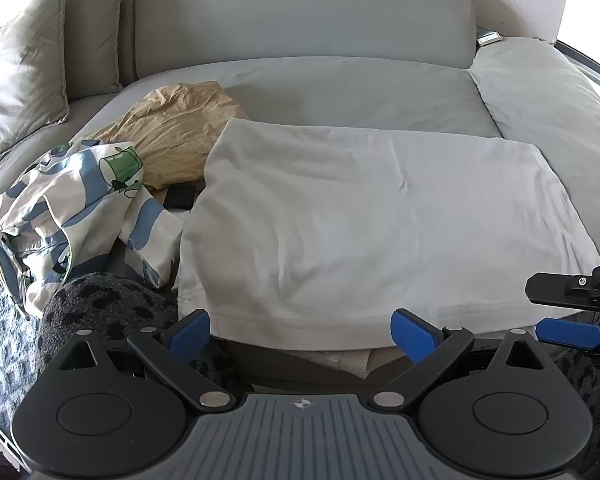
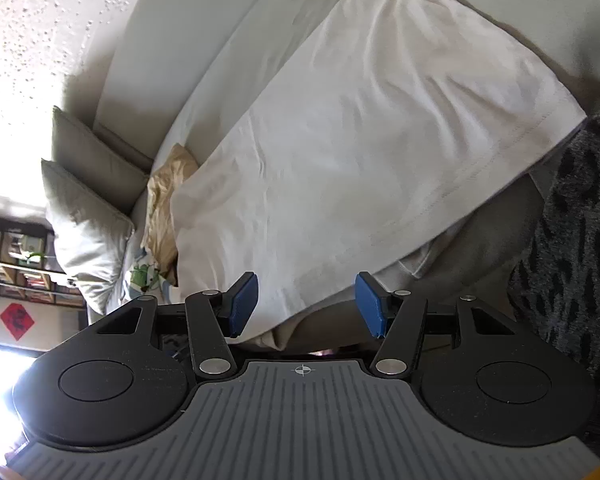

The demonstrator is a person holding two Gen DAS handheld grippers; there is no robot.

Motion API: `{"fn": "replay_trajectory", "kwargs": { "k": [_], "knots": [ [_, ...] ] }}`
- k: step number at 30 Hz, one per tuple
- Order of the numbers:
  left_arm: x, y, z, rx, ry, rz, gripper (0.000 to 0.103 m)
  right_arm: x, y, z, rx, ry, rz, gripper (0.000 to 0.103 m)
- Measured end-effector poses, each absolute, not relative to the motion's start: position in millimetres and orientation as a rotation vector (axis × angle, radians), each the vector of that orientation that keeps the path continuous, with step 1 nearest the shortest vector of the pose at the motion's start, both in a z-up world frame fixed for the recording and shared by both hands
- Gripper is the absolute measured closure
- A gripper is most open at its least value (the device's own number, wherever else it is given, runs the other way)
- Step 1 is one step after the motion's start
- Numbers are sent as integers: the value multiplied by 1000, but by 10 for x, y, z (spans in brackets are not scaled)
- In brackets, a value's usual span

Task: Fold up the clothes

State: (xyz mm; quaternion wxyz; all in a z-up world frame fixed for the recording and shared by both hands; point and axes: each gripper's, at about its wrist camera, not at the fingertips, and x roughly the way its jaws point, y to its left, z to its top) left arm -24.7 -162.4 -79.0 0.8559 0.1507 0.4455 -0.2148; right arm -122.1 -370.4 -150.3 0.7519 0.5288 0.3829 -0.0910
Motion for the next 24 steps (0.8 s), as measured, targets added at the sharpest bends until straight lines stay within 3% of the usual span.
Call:
{"fn": "replay_trajectory", "kwargs": {
  "k": [5, 13, 17, 24],
  "knots": [
    [-233, -1656, -804, 315, 937, -465, 6, -1296, -3718, -1511, 1139, 871, -224, 43],
    [-146, -1685, -899, 286, 964, -486, 6, -1700, -3908, -1370, 1102, 770, -431, 42],
    [-121, -1656, -950, 264, 972, -482, 6, -1813, -4038, -1391, 1138, 735, -552, 36],
    [-48, -1635, -933, 252, 925, -506, 6, -1772, -4187, -1640, 1305, 618, -642, 36]
  ]
}}
